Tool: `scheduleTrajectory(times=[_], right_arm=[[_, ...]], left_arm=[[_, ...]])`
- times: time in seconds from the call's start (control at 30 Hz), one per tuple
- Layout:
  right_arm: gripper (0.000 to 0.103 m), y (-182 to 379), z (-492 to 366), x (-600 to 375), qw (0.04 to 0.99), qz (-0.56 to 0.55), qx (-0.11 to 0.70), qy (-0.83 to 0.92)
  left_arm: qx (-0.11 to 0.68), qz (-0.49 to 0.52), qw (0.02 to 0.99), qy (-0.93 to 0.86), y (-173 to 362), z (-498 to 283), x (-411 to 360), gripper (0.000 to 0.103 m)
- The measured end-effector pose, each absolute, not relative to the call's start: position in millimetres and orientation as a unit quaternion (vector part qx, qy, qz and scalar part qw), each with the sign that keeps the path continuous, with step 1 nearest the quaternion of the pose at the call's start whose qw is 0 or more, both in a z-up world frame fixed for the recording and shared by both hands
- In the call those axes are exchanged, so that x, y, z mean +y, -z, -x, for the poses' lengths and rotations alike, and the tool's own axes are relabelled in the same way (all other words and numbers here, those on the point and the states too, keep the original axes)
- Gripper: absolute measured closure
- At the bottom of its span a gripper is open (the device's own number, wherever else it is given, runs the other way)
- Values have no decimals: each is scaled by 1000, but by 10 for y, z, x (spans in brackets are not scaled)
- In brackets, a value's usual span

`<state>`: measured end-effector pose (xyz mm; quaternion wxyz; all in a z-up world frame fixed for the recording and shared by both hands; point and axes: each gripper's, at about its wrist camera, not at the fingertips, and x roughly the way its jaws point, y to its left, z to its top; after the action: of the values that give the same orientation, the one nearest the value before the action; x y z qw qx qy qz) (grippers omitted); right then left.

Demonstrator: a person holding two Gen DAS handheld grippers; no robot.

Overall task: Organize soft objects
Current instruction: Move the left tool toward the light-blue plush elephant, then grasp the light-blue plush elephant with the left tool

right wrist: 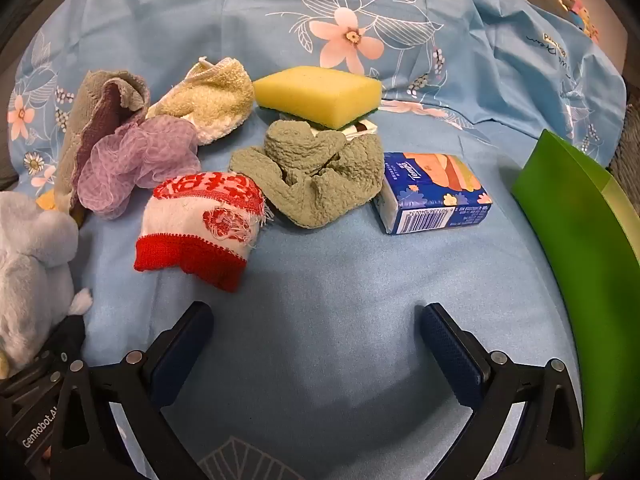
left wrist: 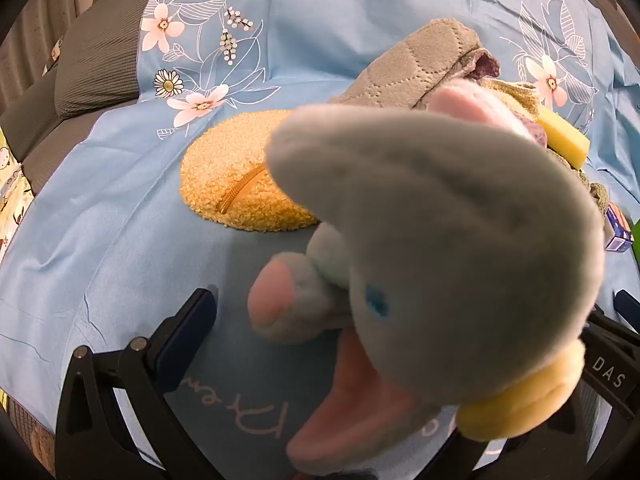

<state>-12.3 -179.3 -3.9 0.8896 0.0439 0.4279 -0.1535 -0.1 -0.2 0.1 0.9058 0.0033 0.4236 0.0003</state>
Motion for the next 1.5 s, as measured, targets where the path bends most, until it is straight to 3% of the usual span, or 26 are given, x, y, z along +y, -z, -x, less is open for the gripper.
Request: scheduleTrajectory(times=[0.6, 0.8, 1.1, 1.5], right_arm=[[0, -41, 160, -1805, 891, -57, 429, 136], [0, -346, 390, -1640, 919, -33, 379, 100], [0, -693, 598, -1563, 936, -88, 339, 34], [0, -803, 73, -1349, 873, -213, 418, -131]], left_arm=[[430, 3, 903, -3, -46, 125, 16, 2], [413, 52, 909, 16, -320, 301, 184, 1], [366, 100, 923, 56, -626, 440, 408, 1], [374, 148, 911, 93, -659, 362, 536, 2]])
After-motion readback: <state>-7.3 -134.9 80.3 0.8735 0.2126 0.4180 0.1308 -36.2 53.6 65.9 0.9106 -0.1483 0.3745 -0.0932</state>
